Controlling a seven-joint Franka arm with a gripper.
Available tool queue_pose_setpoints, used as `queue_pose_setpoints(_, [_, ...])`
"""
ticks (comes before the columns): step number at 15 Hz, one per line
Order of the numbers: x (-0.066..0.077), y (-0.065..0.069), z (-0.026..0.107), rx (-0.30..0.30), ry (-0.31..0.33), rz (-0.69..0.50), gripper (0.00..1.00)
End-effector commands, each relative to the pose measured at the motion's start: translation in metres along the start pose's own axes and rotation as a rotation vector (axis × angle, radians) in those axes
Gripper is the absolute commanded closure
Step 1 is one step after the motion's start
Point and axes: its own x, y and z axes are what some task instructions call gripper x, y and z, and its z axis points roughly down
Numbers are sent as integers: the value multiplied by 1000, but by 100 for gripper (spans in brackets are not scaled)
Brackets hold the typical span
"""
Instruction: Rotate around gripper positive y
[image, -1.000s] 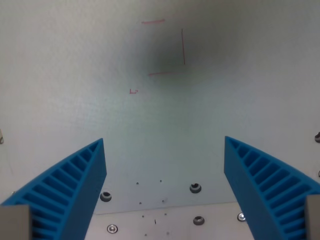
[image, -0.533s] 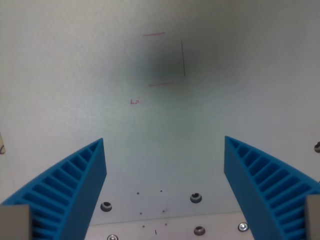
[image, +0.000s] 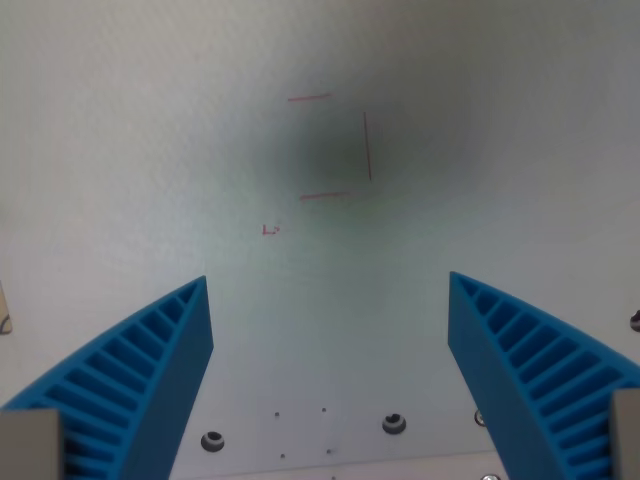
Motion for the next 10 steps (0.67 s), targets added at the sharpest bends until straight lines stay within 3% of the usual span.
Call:
queue_pose_setpoints(1, [-16, 0, -2, 0, 260, 0, 0])
queue_pose_setpoints(10, [-16, 0, -2, 0, 365, 0, 0])
